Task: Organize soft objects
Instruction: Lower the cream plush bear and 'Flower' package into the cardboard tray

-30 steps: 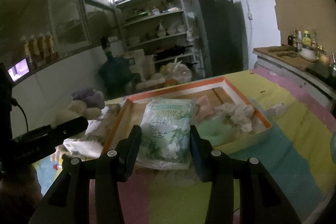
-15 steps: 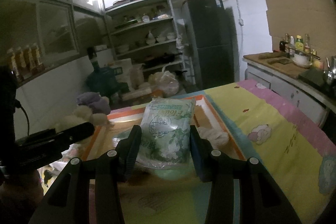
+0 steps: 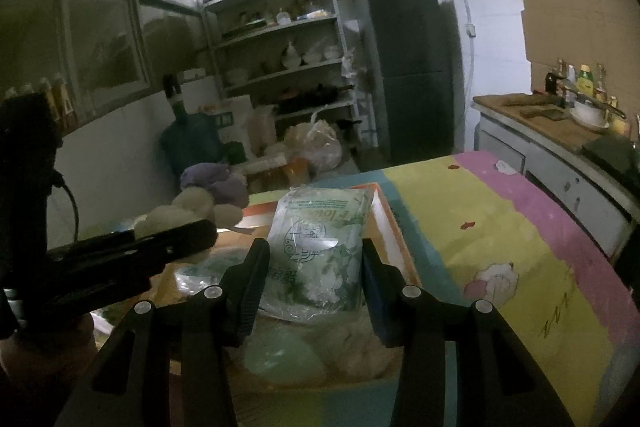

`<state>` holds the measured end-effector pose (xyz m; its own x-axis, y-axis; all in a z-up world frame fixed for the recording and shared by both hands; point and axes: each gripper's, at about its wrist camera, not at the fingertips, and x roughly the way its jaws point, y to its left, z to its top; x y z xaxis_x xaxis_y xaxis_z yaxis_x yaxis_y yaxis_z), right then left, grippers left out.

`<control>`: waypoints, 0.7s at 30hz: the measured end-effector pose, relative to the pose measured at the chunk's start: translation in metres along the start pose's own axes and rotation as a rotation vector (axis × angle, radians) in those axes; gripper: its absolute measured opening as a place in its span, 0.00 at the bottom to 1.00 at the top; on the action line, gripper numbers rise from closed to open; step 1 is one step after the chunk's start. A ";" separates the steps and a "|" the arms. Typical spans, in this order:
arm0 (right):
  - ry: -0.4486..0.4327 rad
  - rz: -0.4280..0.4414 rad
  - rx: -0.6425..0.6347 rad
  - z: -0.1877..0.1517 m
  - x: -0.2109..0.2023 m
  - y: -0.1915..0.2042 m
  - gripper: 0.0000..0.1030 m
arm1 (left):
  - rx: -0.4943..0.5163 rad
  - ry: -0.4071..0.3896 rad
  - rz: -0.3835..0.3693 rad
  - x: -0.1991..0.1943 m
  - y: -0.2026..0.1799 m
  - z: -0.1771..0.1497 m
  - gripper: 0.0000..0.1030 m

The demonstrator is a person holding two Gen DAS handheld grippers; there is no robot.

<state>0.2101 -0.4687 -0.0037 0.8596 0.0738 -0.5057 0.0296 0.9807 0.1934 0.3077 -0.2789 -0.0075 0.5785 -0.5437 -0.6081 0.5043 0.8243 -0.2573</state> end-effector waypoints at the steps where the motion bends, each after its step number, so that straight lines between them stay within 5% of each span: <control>1: 0.008 0.000 -0.004 0.002 0.004 -0.002 0.45 | -0.006 0.009 -0.004 0.005 0.000 0.001 0.43; 21: 0.189 0.023 0.008 -0.003 0.072 -0.025 0.45 | -0.080 0.164 -0.005 0.069 0.012 0.002 0.43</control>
<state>0.2698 -0.4875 -0.0479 0.7487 0.1300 -0.6501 0.0153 0.9769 0.2129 0.3550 -0.3075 -0.0513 0.4607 -0.5204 -0.7190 0.4504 0.8351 -0.3158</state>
